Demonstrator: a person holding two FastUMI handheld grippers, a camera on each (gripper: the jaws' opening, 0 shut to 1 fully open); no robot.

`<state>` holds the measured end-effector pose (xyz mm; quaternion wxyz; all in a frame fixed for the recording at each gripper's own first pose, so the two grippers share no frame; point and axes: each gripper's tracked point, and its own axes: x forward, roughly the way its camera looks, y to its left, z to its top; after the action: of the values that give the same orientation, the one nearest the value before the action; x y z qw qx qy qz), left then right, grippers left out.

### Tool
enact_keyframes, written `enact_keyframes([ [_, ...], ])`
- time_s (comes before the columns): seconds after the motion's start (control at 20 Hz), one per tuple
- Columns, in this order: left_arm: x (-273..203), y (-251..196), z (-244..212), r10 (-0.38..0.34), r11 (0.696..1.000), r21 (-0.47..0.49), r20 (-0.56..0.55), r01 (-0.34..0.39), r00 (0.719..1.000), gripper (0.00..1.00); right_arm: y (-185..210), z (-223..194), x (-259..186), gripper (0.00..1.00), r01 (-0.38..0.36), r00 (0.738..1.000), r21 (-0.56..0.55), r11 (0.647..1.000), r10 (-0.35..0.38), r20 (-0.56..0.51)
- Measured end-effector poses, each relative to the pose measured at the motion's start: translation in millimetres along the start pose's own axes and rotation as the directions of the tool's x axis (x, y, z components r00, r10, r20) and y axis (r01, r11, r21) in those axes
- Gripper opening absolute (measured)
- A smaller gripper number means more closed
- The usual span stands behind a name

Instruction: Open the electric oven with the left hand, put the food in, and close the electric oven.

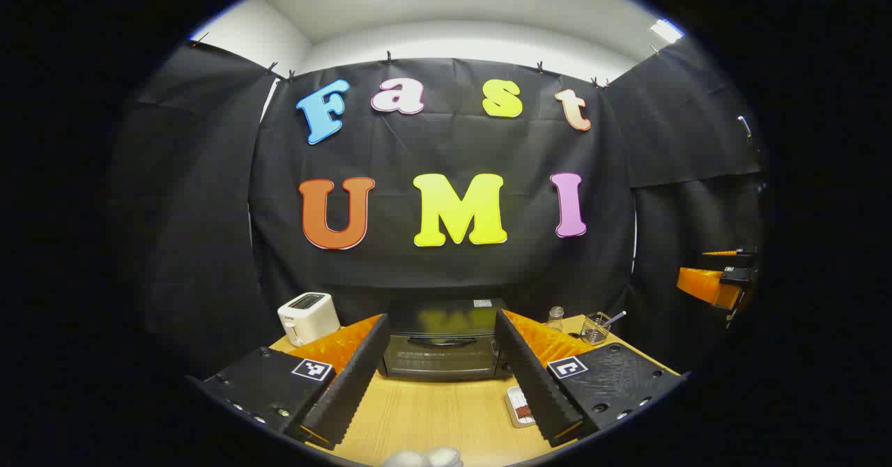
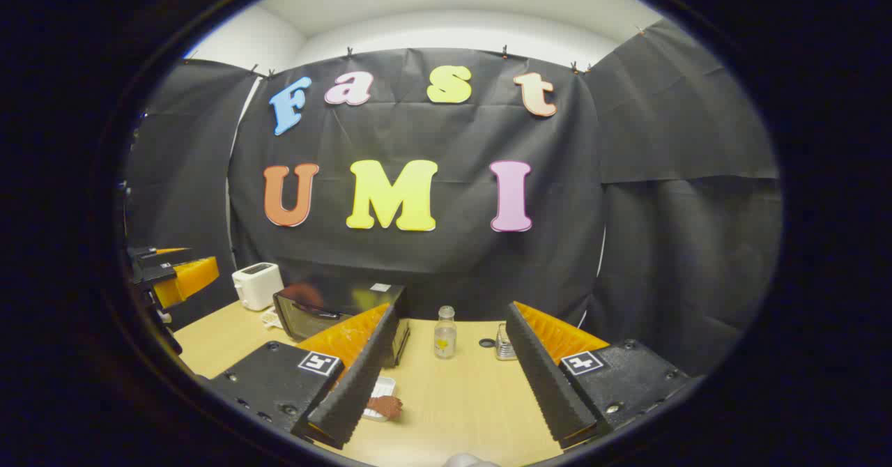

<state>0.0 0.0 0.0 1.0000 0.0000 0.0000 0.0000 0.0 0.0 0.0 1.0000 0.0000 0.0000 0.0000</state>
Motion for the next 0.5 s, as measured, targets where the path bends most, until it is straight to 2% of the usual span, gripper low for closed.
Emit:
enact_keyframes([
  [0.1, 0, -1, 1, -0.004, 1.0, 0.013, 0.007, 0.004, 1.0, 0.96, -3, -1, 1, 0.96, 0.015, 1.0, 0.003, 1.0, -0.015, 0.002],
  [0.15, 1, -1, -2, -0.004, 1.0, 0.016, 0.004, 0.004, 1.0, 0.96, -4, -1, 0, 1.0, 0.019, 1.0, 0.007, 1.0, -0.019, -0.001],
  [0.3, 2, 1, -4, -0.005, 1.0, 0.024, -0.001, 0.005, 1.0, 0.96, -7, -3, -3, 1.0, 0.034, 0.999, 0.016, 0.999, -0.034, -0.006],
  [0.4, 4, 3, -7, -0.004, 1.0, 0.021, -0.008, 0.004, 1.0, 0.96, -9, -5, -6, 0.96, 0.04, 0.999, 0.018, 0.999, -0.039, -0.006],
  [0.5, 6, 2, -8, -0.005, 1.0, 0.019, -0.012, 0.005, 1.0, 0.96, -11, -4, -8, 1.0, 0.05, 0.999, 0.014, 0.999, -0.05, 0.001],
])
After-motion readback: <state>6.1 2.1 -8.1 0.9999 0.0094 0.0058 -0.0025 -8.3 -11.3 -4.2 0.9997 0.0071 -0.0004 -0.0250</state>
